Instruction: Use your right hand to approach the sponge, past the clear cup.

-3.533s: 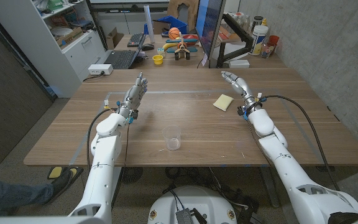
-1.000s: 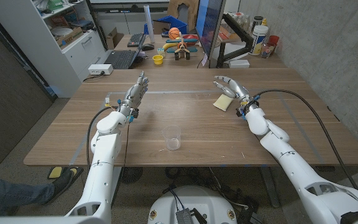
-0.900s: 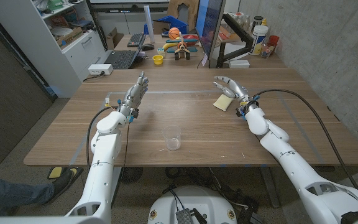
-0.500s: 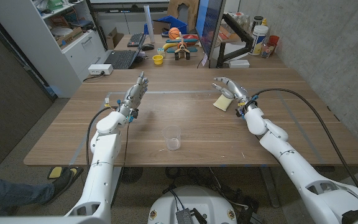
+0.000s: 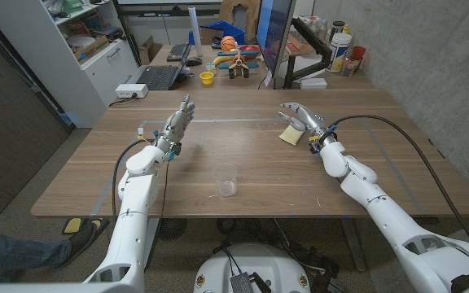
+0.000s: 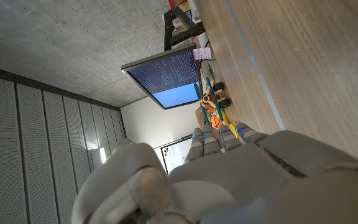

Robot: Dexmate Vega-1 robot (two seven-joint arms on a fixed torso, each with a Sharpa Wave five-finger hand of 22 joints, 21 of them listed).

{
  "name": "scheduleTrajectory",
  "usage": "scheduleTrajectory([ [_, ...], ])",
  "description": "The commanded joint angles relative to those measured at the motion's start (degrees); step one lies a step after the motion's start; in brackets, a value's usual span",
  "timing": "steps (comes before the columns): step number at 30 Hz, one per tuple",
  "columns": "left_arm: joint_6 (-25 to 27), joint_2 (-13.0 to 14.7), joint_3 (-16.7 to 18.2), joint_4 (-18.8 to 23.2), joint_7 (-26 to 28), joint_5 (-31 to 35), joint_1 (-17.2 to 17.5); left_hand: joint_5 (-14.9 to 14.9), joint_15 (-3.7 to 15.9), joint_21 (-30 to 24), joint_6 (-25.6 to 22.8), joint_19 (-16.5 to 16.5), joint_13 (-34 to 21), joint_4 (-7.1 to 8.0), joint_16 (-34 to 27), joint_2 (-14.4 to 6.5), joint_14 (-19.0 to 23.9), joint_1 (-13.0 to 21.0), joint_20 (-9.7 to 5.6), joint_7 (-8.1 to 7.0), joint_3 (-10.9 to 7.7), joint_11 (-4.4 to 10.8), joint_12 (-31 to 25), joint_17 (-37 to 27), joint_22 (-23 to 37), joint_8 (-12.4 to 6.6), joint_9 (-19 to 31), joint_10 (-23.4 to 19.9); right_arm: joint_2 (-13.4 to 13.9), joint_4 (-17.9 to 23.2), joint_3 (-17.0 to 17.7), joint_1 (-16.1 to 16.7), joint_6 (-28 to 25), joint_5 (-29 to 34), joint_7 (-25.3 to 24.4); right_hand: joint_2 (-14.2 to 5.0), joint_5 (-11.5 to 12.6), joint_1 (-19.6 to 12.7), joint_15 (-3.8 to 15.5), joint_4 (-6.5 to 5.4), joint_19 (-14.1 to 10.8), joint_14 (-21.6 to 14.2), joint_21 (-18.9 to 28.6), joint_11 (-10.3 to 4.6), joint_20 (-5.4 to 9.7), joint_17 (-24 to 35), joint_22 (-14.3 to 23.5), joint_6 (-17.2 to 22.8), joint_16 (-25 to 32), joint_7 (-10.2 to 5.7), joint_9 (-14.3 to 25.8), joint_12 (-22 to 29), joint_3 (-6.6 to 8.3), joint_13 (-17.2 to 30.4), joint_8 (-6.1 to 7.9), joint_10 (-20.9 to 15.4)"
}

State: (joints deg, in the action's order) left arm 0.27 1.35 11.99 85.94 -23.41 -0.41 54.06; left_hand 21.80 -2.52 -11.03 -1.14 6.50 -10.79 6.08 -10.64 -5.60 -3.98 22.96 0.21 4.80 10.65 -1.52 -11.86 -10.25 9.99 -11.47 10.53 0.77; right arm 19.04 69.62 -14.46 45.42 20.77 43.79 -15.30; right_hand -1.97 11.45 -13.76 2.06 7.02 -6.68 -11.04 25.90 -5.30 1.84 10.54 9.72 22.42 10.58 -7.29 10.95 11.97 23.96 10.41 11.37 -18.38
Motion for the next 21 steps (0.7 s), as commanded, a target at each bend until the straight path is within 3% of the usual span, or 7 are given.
scheduleTrajectory([
  [1,0.7,0.1,-0.4,0.4,0.1,0.8,-0.1,-0.2,-0.16,-0.2,-0.3,0.5,-0.3,-0.07,-0.2,-0.3,-0.6,0.2,0.04,-0.02,0.38,0.16,0.0,-0.3,0.3,-0.35,0.2,0.0,1.1,0.8,-1.1,0.0,-1.6,0.8,0.4,0.4,0.3,0.0,2.18,0.29,0.1,0.3,-0.1,0.38,2.97,0.1,0.3,0.0,0.0,-0.26,0.0,-0.2,0.24,0.1,0.01,0.3],
  [9,0.7,0.1,-0.3,0.4,0.1,0.8,-0.1,-0.3,-0.19,-0.2,-0.3,0.6,-0.3,-0.07,-0.1,-0.3,-0.7,0.2,0.08,0.02,0.44,0.08,0.0,-0.3,0.3,-0.33,0.2,0.0,1.4,0.9,-1.6,-0.2,-2.4,1.0,1.2,0.44,0.4,0.0,2.17,0.37,0.0,0.2,-0.5,1.2,2.95,0.0,0.3,-0.9,0.1,0.26,0.1,-0.2,0.3,0.1,-0.31,0.3],
  [21,0.6,0.1,-0.3,-0.3,0.0,0.8,-0.3,-0.3,-0.22,-0.2,-0.4,0.7,-0.3,-0.07,-0.1,-0.4,-0.7,0.3,0.14,0.0,0.53,0.07,0.0,-0.3,0.3,-0.28,0.2,0.0,1.7,0.4,-2.8,-0.8,-3.5,2.4,0.7,0.5,0.4,0.0,1.98,0.46,0.1,0.3,-0.8,1.24,2.73,0.0,0.3,-1.0,0.1,0.38,0.1,-0.2,0.35,0.1,-0.31,0.4],
])
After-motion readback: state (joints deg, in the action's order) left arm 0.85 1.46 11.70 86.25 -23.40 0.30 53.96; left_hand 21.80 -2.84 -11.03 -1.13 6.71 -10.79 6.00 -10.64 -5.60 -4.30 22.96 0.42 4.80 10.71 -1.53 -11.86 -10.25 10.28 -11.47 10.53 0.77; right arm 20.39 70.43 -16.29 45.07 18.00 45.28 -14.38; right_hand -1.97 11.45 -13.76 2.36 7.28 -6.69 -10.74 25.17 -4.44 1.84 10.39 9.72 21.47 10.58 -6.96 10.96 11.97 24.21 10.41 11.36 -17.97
